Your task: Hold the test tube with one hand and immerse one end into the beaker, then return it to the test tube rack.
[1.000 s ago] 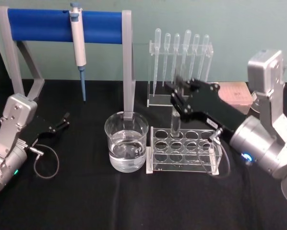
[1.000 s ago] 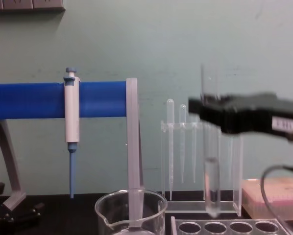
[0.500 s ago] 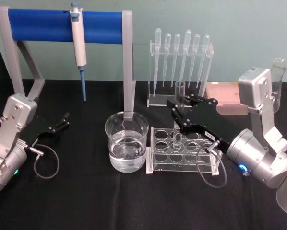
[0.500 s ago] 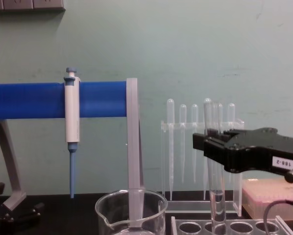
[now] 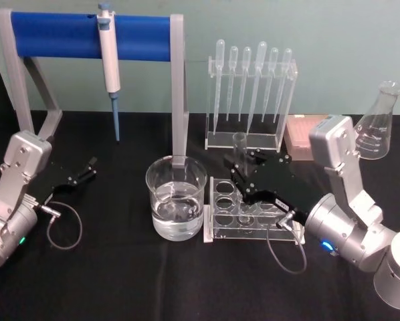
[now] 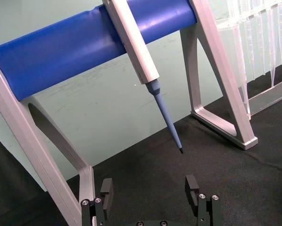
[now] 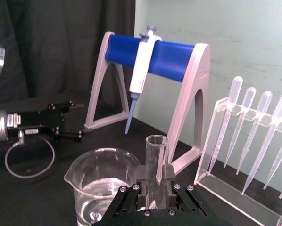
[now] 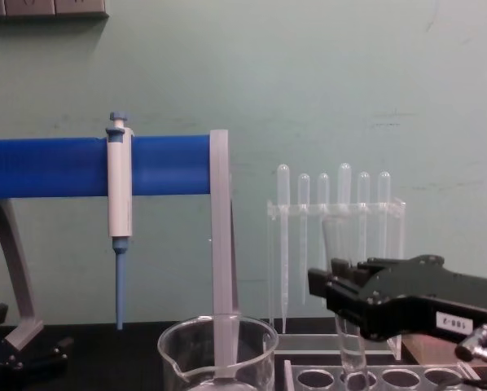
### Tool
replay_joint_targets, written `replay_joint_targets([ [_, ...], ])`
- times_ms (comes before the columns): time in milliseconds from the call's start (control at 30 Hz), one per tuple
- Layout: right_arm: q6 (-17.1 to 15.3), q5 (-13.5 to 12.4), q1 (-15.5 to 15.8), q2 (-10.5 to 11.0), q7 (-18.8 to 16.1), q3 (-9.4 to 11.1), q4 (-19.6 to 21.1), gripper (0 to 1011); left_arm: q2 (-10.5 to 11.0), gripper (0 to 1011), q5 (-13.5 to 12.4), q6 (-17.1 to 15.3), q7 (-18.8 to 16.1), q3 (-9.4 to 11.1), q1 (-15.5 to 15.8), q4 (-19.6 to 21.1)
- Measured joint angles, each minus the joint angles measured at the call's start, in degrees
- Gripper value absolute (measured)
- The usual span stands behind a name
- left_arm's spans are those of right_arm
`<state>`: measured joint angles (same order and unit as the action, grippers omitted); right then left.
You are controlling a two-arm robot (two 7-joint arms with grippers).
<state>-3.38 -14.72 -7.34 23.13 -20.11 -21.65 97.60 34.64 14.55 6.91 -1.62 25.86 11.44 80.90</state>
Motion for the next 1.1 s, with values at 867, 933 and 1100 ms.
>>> replay_joint_targets([
  [867, -3.0, 5.0, 5.2, 1.3, 1.3, 1.6, 4.1, 634, 0.0, 1000, 0.0, 0.0, 0.0, 0.0, 0.0, 0.0],
  [933, -3.8, 5.0, 7.9, 2.3, 2.1, 3.1, 7.1, 693, 0.0, 1000, 0.0, 0.0, 0.0, 0.0, 0.0, 0.0],
  [1100, -5.0, 4.3, 12.7, 3.9, 3.4, 6.8, 11.9, 846, 0.0, 1000, 0.0, 0.0, 0.0, 0.0, 0.0, 0.0],
])
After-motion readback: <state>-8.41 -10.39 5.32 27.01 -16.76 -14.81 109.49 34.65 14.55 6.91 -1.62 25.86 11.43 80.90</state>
